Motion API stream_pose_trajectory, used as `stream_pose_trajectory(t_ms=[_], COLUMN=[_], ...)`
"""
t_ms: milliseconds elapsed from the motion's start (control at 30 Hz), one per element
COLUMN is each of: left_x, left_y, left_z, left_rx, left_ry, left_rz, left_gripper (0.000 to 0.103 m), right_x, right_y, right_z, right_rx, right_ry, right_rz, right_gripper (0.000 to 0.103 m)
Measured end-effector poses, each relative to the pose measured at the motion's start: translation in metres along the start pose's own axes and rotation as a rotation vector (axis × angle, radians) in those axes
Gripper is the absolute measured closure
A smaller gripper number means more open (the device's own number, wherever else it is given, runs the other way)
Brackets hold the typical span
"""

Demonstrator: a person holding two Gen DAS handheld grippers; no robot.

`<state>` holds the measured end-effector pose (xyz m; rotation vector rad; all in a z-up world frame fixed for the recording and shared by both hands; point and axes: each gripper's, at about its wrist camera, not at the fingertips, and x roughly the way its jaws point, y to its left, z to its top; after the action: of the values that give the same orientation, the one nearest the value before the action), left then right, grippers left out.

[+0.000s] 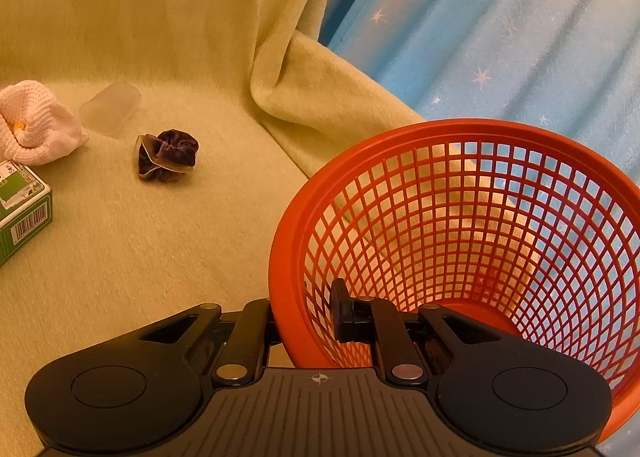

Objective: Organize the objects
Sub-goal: 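Grasp the small white pill bottle with the left gripper, then carry the pill bottle over the wastebasket and open the left gripper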

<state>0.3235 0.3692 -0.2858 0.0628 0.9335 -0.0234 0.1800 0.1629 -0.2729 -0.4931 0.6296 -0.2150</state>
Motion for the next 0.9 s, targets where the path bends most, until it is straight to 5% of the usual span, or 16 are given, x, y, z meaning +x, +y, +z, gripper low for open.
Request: stream_pose_trajectory(t_ms=[233,567,900], left_x=[-0.017,-0.046,-0.092], left_y=[-0.012,-0.068,-0.185], left_z=[0.011,0.077,0.143], left_rx=[0.090,0.309,0.651], left_ry=[-0.049,-0.144,-0.193], left_rz=[-0.055,-0.285,-0.709], left_gripper=[0.062,0.062,0.062], right_x=[0.000,-0.003,-0.004], right_y=[0.001,0.003,0.003], right_z=[-0.001,-0.003,-0.003], right_rx=[-0.007,-0.019,-0.013], right_ry=[0.000,-0.002,-0.003], right_rz=[0.001,0.001,0.001], right_gripper=[0.095,0.095,0.095])
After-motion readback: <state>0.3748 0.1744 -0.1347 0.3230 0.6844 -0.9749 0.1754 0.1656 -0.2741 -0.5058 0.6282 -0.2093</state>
